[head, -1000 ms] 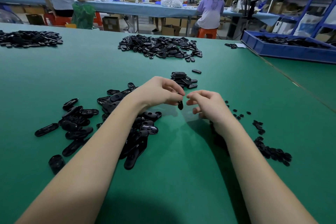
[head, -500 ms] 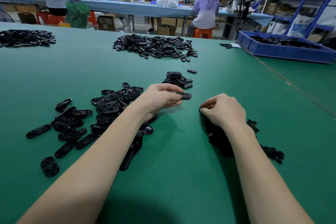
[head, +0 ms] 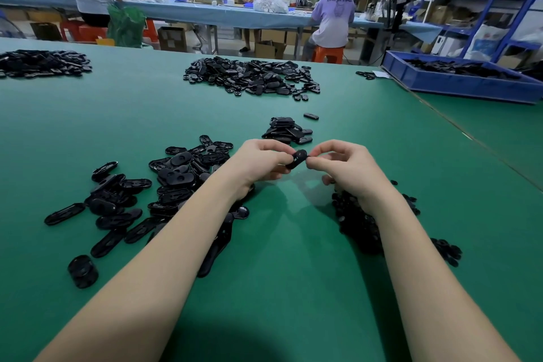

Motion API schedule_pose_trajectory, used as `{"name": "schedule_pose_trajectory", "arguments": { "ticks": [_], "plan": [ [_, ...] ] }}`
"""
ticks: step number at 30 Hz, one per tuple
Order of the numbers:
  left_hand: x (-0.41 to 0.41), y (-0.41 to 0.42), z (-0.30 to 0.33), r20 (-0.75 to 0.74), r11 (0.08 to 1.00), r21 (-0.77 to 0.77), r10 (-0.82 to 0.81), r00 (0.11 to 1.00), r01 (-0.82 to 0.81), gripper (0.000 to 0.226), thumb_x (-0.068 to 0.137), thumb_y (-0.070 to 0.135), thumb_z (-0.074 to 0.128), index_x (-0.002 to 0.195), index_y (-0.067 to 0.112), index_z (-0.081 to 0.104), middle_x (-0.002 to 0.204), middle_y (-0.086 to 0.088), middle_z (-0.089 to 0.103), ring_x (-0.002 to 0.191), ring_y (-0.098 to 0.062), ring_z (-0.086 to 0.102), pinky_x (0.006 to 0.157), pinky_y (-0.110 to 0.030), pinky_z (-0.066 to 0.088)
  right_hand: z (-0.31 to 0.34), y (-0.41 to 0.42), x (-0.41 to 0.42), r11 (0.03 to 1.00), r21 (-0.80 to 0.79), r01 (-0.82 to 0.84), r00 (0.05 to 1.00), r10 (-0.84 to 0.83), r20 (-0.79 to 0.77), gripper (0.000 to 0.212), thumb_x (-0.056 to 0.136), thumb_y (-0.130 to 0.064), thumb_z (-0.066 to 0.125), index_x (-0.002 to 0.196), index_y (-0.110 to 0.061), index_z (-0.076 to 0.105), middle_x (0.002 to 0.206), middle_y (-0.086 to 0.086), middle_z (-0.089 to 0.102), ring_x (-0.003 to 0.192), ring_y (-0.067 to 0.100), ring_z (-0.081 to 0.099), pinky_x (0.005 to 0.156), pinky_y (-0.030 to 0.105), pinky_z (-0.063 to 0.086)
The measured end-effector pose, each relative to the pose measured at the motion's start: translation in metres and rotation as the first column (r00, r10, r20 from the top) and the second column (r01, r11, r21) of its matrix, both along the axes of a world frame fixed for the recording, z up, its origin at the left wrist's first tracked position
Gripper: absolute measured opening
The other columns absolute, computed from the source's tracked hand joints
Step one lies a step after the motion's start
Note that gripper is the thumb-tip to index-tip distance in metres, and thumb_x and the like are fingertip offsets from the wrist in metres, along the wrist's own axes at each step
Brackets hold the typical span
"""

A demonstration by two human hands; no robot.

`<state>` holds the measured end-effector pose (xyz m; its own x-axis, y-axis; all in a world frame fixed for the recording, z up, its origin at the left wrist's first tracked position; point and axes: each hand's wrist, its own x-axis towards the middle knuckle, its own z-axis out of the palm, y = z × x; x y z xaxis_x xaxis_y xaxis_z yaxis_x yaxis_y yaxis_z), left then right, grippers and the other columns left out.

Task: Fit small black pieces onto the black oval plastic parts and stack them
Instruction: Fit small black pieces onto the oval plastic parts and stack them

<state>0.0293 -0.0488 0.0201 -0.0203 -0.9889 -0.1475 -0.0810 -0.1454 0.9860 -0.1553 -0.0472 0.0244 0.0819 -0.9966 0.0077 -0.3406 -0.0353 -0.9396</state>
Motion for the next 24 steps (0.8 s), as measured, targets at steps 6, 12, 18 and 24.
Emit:
{"name": "schedule_pose_trajectory", "arguments": {
  "ticks": [6,12,18,24],
  "plan": [
    [-0.0039,0.0024,0.0005,-0.093,0.998,-0.004,-0.061,0.994,0.061,0.011,0.092,-0.001,0.067,0.089,0.01,0.065,0.08,-0.012,0.075,0.076,-0.02,0.075,0.071,-0.023,0.06,0.0013,0.0006,0.0012,1.0,0.021,0.023,0.986,-0.026,0.165,0.008,0.086,-0.012,0.079,0.083,-0.018,0.076,0.077,-0.004,0.072,0.045,0.01,0.057,0.042,0.016,0.034],
    [-0.0033,0.0021,0.0005,-0.103,0.994,-0.039,-0.107,0.989,0.103,0.007,0.092,0.001,0.068,0.093,0.008,0.066,0.087,-0.017,0.075,0.081,-0.021,0.076,0.072,-0.023,0.061,-0.0004,-0.0015,0.002,0.997,0.078,-0.023,0.959,0.0,0.284,0.009,0.086,-0.022,0.08,0.091,-0.016,0.078,0.093,0.0,0.079,0.045,0.009,0.05,0.042,0.015,0.033],
    [-0.0018,0.0021,0.0022,-0.142,0.993,-0.032,-0.115,0.983,0.111,0.01,0.091,0.001,0.069,0.091,0.01,0.066,0.089,-0.016,0.075,0.081,-0.02,0.075,0.068,-0.022,0.058,-0.0007,-0.0031,0.0041,0.986,0.164,-0.038,0.895,-0.039,0.443,0.012,0.082,-0.013,0.083,0.091,-0.015,0.076,0.074,-0.007,0.069,0.046,0.003,0.044,0.039,0.014,0.029],
    [-0.0041,0.0024,0.0006,-0.258,0.996,-0.091,-0.005,0.966,-0.019,0.014,0.088,0.0,0.073,0.092,0.008,0.062,0.092,-0.015,0.075,0.08,-0.02,0.076,0.065,-0.02,0.057,-0.0033,-0.0049,0.0027,0.987,0.162,-0.013,0.856,-0.073,0.512,0.013,0.085,-0.005,0.079,0.09,-0.016,0.076,0.071,-0.008,0.065,0.05,0.004,0.047,0.042,0.014,0.033]
  ]
}}
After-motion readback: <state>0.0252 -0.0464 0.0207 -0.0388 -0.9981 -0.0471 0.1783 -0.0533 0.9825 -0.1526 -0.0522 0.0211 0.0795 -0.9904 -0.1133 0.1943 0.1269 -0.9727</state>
